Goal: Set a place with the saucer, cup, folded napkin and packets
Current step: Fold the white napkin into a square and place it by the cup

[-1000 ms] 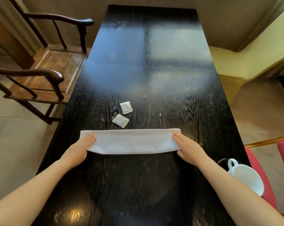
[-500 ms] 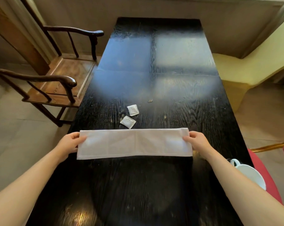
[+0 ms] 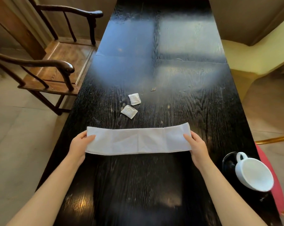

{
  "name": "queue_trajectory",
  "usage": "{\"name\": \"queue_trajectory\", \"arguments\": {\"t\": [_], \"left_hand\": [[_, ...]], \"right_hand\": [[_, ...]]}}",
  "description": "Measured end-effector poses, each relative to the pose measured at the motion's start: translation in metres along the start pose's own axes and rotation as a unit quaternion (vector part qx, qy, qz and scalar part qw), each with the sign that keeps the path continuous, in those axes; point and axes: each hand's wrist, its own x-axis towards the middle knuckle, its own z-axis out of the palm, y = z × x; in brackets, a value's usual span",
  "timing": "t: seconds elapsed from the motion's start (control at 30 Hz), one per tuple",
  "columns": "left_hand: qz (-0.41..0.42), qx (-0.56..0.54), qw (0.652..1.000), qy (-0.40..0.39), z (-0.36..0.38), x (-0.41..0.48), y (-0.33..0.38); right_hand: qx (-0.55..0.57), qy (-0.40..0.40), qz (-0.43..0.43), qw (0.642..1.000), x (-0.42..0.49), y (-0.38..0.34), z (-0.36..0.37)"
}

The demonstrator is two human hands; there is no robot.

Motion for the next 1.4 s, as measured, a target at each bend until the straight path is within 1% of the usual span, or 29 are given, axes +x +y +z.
{"name": "queue_trajectory", "arguments": {"t": [0.07,0.1,0.23,0.3,0.37,0.43,0.53,0.6,0.73,0.77,0.8,0.83,0.87,0.9,0.93,0.97,1.0,1.03,1.07,1.17,1.23,1.3,1.33,1.37,1.4], "left_hand": [[0.058,-0.009,0.998,0.018,0.018,-0.019,-0.001],[0.088,0.005,0.996,0.033,0.03,-0.028,-0.002],[0.161,0.127,0.974,0.096,0.083,-0.048,-0.011],[0.209,0.182,0.955,0.101,0.108,-0.047,-0.021],[0.249,0.206,0.942,0.093,0.129,-0.04,-0.036],[0.256,0.24,0.932,0.088,0.144,-0.03,-0.05],[0.235,0.302,0.92,0.089,0.158,-0.019,-0.061],[0.222,0.33,0.914,0.078,0.162,-0.016,-0.064],[0.205,0.374,0.904,-0.005,0.153,-0.013,-0.065],[0.207,0.375,0.903,-0.026,0.148,-0.013,-0.062],[0.214,0.371,0.903,-0.04,0.143,-0.012,-0.058],[0.229,0.37,0.899,-0.044,0.137,-0.012,-0.056],[0.248,0.394,0.884,-0.042,0.131,-0.011,-0.056],[0.269,0.451,0.85,-0.035,0.125,-0.011,-0.059],[0.292,0.516,0.805,-0.02,0.121,-0.01,-0.064],[0.306,0.566,0.765,-0.006,0.118,-0.01,-0.07],[0.307,0.601,0.738,-0.001,0.117,-0.01,-0.075],[0.31,0.619,0.721,0.002,0.117,-0.009,-0.08],[0.316,0.625,0.714,0.003,0.118,-0.008,-0.083],[0.325,0.63,0.705,0.002,0.117,-0.002,-0.088],[0.298,0.65,0.699,-0.029,0.115,-0.003,-0.085],[0.294,0.649,0.699,-0.061,0.112,-0.004,-0.079],[0.288,0.636,0.712,-0.074,0.109,-0.005,-0.075],[0.275,0.612,0.738,-0.072,0.106,-0.006,-0.07],[0.256,0.569,0.78,-0.043,0.101,-0.008,-0.064]], "right_hand": [[-0.021,-0.001,-0.04,0.999,-0.01,0.0,0.013],[-0.031,0.004,-0.057,0.998,-0.015,-0.001,0.021],[-0.111,0.027,-0.099,0.988,-0.023,-0.004,0.064],[-0.172,0.01,-0.148,0.974,-0.025,-0.002,0.089],[-0.228,-0.014,-0.2,0.953,-0.024,0.01,0.113],[-0.254,-0.023,-0.198,0.947,-0.02,0.028,0.131],[-0.266,-0.011,-0.167,0.949,-0.014,0.049,0.145],[-0.268,-0.019,-0.151,0.951,-0.014,0.056,0.148],[-0.282,-0.052,-0.158,0.945,-0.015,0.057,0.138],[-0.303,-0.047,-0.179,0.935,-0.012,0.056,0.133],[-0.346,-0.041,-0.216,0.912,-0.007,0.054,0.127],[-0.405,-0.039,-0.261,0.876,-0.001,0.053,0.121],[-0.466,-0.041,-0.302,0.83,0.006,0.053,0.116],[-0.523,-0.051,-0.328,0.785,0.013,0.055,0.113],[-0.57,-0.065,-0.338,0.746,0.019,0.057,0.11],[-0.6,-0.076,-0.344,0.718,0.024,0.06,0.108],[-0.619,-0.084,-0.347,0.699,0.027,0.063,0.107],[-0.632,-0.09,-0.35,0.686,0.027,0.066,0.107],[-0.64,-0.093,-0.348,0.679,0.028,0.068,0.107],[-0.644,-0.095,-0.333,0.682,0.028,0.071,0.107],[-0.648,-0.094,-0.325,0.682,0.027,0.069,0.108],[-0.654,-0.095,-0.317,0.681,0.026,0.067,0.108],[-0.656,-0.096,-0.313,0.68,0.025,0.066,0.108],[-0.658,-0.094,-0.31,0.679,0.023,0.065,0.108],[-0.66,-0.089,-0.307,0.68,0.021,0.065,0.109]]}}
